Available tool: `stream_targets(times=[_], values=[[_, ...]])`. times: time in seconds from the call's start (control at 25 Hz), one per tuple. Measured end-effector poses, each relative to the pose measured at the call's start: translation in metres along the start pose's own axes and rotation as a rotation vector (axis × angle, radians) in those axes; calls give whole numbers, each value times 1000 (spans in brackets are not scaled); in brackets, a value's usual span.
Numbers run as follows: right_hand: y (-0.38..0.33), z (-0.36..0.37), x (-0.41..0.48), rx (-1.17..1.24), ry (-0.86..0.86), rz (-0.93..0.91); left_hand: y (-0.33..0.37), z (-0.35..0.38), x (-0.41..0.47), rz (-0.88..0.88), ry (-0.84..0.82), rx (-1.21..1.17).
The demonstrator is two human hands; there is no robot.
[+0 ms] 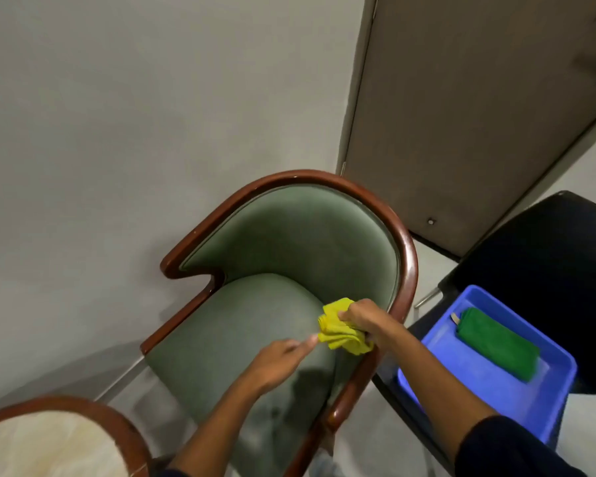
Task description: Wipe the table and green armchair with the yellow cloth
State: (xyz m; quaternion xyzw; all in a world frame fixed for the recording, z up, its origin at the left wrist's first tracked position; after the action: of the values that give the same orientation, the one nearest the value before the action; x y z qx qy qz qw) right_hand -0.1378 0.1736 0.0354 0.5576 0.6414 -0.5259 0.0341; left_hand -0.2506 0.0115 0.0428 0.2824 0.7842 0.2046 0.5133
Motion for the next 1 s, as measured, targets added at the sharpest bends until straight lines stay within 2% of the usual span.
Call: stream_targets(times=[0.04, 0.08, 0.2, 0.28, 0.36, 0.44, 0.48, 0.56, 0.64, 0.72, 0.84, 0.92, 1.0], values=[[2, 21, -19, 189, -93, 8, 10, 6, -13, -16, -17, -91], [1, 34, -33, 280, -133, -38, 19, 10, -25, -18, -14, -162], [4, 32, -67, 635, -121, -139, 45, 8, -58, 46, 75, -316], [6, 12, -82, 870, -181, -192, 76, 8, -72, 91, 80, -304], [1, 0, -89, 881, -233, -295, 104, 0, -70, 185, 146, -126], [20, -38, -93, 795, -145, -398, 147, 9, -75, 284, 244, 47], [38, -67, -94, 769, -63, -393, 165, 22, -74, 316, 198, 11], [93, -130, -91, 784, 96, -360, 203, 65, -61, 348, -3, -125], [154, -168, -88, 1027, 58, -309, 227, 107, -41, 312, -127, -222], [215, -181, -85, 1199, -3, -182, 230, 152, -12, 252, -158, -189], [302, -172, -73, 1063, 22, 25, 201, 222, 39, 168, -116, 31], [360, -169, -61, 921, 207, 192, 171, 264, 67, 115, -112, 182], [403, -173, -51, 750, 369, 279, 152, 288, 89, 97, -100, 252]])
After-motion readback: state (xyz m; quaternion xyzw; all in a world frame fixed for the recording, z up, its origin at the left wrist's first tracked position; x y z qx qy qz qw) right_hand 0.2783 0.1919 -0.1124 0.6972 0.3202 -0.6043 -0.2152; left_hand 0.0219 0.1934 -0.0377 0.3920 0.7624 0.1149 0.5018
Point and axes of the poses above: each hand's wrist, its own x-axis towards the middle knuckle, its own z-axis out of the palm, y = z × x, the point moved 9 cm from there along x, towards the middle knuckle, and after that the axes turned 7 degrees about -z, right-handed, at the moved point
